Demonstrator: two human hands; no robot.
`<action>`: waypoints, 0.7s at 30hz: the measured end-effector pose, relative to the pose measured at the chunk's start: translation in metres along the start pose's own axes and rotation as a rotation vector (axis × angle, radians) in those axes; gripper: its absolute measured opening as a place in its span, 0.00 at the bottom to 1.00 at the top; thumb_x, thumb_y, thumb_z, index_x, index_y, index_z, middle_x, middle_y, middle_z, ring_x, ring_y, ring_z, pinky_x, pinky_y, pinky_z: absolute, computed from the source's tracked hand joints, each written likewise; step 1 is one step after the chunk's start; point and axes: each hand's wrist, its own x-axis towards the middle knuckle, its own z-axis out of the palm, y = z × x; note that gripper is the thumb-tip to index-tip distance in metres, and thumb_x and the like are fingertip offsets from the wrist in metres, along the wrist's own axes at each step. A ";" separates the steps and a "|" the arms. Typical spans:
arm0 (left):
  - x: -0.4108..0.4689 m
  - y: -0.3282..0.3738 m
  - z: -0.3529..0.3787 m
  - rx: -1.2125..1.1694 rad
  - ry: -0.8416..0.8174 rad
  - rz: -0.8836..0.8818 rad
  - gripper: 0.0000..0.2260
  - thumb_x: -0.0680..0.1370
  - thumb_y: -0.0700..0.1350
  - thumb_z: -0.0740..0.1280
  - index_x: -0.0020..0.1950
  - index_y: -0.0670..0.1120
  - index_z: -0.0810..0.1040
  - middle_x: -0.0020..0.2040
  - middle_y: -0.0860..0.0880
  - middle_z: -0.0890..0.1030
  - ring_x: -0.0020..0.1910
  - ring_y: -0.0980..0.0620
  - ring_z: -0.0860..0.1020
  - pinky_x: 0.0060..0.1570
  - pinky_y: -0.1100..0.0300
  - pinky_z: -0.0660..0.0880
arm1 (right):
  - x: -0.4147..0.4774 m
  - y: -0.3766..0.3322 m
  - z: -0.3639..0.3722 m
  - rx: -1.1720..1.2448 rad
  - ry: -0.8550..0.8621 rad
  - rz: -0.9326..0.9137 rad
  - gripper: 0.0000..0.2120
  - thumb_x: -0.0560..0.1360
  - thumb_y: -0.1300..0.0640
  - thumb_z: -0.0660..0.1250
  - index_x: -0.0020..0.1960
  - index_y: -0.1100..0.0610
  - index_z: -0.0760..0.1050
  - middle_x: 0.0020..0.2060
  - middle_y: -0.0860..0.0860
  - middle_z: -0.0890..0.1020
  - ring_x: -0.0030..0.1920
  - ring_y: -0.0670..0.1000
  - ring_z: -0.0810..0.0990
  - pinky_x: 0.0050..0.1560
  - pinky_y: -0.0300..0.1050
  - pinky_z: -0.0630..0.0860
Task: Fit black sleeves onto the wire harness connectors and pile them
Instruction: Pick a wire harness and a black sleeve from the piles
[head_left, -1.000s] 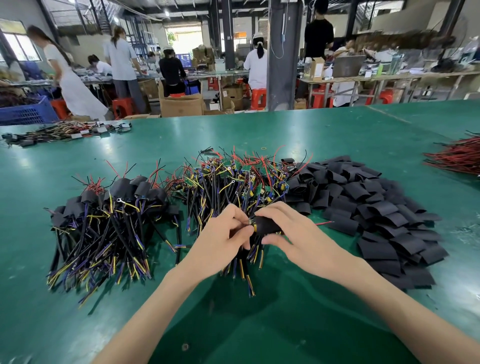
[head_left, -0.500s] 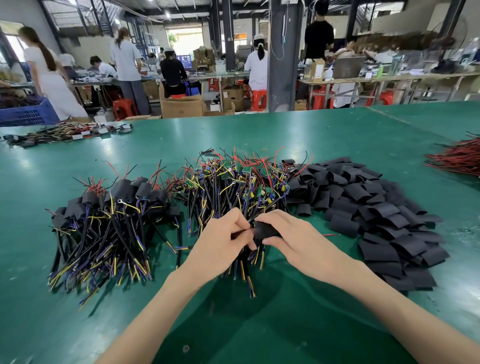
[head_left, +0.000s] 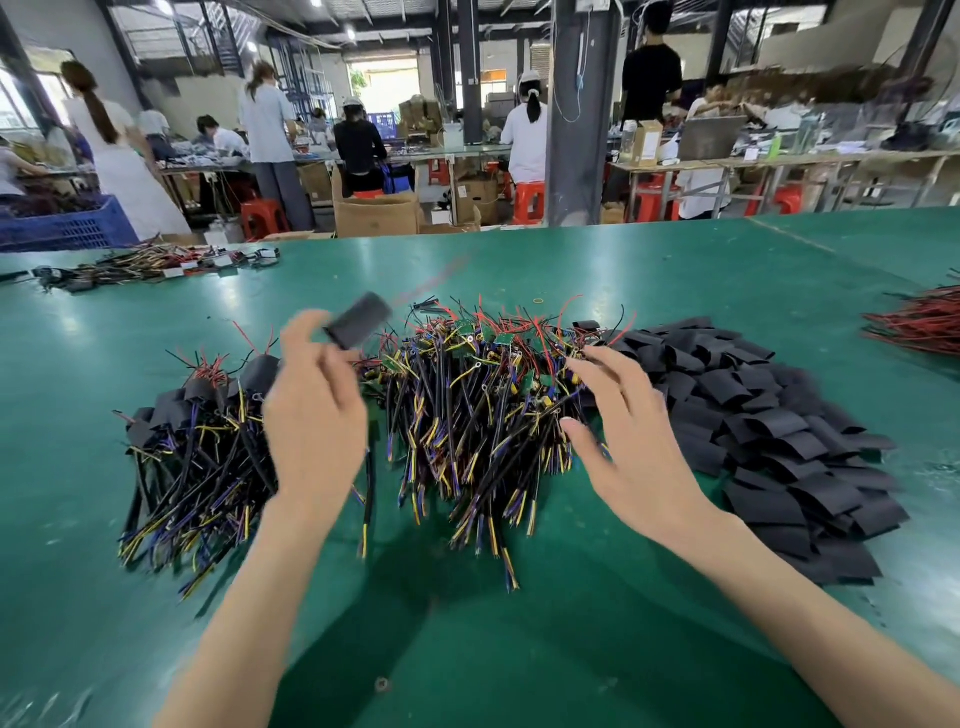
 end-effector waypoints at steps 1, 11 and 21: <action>0.006 -0.012 -0.003 0.105 0.015 -0.032 0.15 0.79 0.40 0.56 0.66 0.47 0.64 0.45 0.39 0.81 0.42 0.38 0.77 0.42 0.45 0.74 | 0.000 0.003 0.001 -0.025 -0.012 0.025 0.23 0.74 0.61 0.66 0.68 0.60 0.68 0.66 0.57 0.68 0.65 0.52 0.64 0.61 0.50 0.64; -0.001 -0.057 0.002 0.710 -0.234 -0.173 0.23 0.70 0.36 0.67 0.65 0.37 0.71 0.71 0.37 0.64 0.66 0.38 0.62 0.57 0.46 0.57 | 0.002 0.033 0.008 -0.200 -0.045 0.215 0.19 0.71 0.64 0.67 0.61 0.59 0.72 0.60 0.57 0.71 0.58 0.60 0.71 0.54 0.55 0.69; -0.010 -0.077 0.020 0.846 -0.534 0.006 0.22 0.78 0.45 0.58 0.73 0.44 0.66 0.76 0.45 0.59 0.76 0.50 0.55 0.73 0.50 0.46 | 0.002 0.060 0.013 -0.344 -0.149 0.362 0.18 0.74 0.59 0.64 0.64 0.58 0.70 0.60 0.55 0.71 0.59 0.59 0.68 0.57 0.55 0.67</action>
